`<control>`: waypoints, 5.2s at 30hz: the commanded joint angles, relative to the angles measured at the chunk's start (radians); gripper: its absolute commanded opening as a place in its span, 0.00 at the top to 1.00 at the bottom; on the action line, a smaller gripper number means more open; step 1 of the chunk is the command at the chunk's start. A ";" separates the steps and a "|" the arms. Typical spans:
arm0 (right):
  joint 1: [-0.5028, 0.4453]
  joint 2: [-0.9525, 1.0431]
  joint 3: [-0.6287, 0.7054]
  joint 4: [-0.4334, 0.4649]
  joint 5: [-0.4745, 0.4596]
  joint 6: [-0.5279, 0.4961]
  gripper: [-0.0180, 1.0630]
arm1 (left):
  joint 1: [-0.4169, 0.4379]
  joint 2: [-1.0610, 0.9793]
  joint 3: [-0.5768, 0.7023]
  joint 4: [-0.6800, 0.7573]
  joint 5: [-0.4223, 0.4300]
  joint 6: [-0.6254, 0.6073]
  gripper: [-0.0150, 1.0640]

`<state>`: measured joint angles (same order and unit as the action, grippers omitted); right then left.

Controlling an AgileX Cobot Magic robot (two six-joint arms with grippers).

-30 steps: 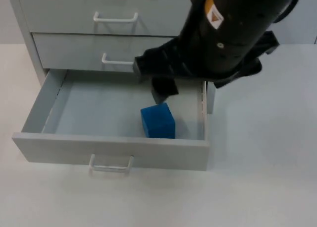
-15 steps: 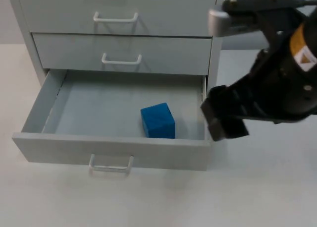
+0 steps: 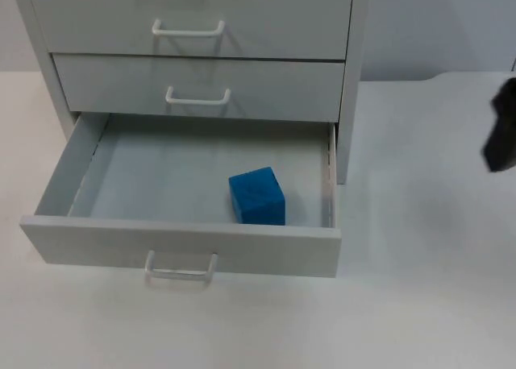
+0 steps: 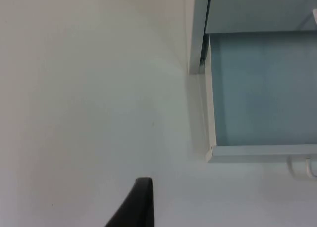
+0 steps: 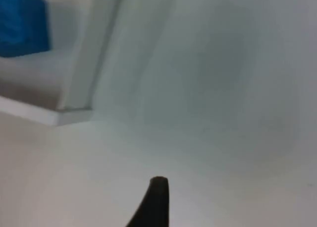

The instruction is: Open the drawer with the left hand, place the block into the drawer with the right hand, then close the drawer with the left hand.

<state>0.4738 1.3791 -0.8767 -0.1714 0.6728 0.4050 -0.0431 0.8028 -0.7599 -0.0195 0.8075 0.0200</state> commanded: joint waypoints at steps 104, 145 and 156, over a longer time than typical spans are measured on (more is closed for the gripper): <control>-0.363 -0.139 0.003 0.092 0.105 -0.263 0.24 | -0.866 0.713 -0.004 0.774 -0.188 -0.220 0.99; -0.363 -0.139 0.003 0.070 0.146 -0.263 0.24 | -0.784 1.133 -0.012 1.764 -0.330 -1.048 0.99; -0.363 -0.139 0.001 0.081 0.153 -0.263 0.24 | -0.653 1.133 -0.131 1.764 -0.380 -0.996 0.99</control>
<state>0.1177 1.2500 -0.8767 -0.0966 0.8171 0.1530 -0.7063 1.9428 -0.8712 1.7322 0.4026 -0.9826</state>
